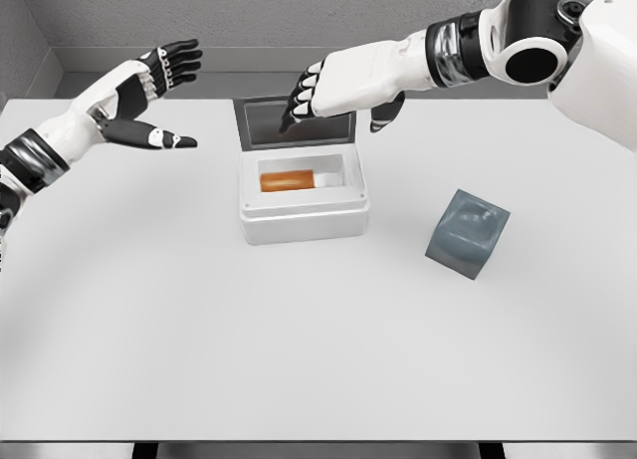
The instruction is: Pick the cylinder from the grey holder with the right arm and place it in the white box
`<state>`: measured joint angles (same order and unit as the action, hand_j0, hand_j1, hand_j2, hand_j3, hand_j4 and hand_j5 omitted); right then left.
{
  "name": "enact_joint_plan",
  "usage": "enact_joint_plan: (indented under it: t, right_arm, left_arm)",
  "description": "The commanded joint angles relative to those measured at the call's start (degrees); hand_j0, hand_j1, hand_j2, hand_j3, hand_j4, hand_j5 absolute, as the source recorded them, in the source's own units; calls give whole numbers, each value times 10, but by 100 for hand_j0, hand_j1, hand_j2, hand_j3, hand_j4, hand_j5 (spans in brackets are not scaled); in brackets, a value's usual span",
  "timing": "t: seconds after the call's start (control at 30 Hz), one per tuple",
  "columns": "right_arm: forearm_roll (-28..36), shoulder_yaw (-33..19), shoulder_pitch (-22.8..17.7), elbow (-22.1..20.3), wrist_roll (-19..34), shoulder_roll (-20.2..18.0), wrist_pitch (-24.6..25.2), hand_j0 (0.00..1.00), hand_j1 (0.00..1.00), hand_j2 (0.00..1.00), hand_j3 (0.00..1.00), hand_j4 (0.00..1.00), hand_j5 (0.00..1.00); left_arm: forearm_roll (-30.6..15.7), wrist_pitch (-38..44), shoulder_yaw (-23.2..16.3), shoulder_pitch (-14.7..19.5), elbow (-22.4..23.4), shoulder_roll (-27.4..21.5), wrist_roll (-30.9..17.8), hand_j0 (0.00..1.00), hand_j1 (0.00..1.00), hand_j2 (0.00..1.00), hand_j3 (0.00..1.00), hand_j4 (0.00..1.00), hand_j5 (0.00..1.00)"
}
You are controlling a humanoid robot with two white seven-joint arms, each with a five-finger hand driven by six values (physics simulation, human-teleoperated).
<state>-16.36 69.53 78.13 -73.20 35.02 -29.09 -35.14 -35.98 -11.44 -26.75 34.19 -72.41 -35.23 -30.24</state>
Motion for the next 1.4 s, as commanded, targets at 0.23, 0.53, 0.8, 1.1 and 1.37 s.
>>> enact_joint_plan:
  t: [0.23, 0.53, 0.8, 1.1, 1.37]
  right_arm:
    - [57, -139, -82, -206, 0, -218, 1, 100, 100, 100, 100, 100, 100]
    - [217, -502, -409, -276, 0, -245, 1, 100, 100, 100, 100, 100, 100]
    - [221, -679, -655, -275, 0, -98, 1, 100, 100, 100, 100, 100, 100]
    - [217, -697, -693, -274, 0, -61, 1, 100, 100, 100, 100, 100, 100]
    - [218, -697, -694, -275, 0, -60, 1, 100, 100, 100, 100, 100, 100]
  left_arm:
    - [-3, 1, -19, 5, 2, 19, 0, 100, 100, 100, 100, 100, 100]
    - [-3, 0, -25, 4, 6, 40, 0, 100, 100, 100, 100, 100, 100]
    - [-1, 0, -32, 5, 18, 50, 0, 100, 100, 100, 100, 100, 100]
    - [0, -3, -43, -1, 14, 50, -1, 100, 100, 100, 100, 100, 100]
    - [-1, -5, -39, -11, -19, 42, -3, 100, 100, 100, 100, 100, 100]
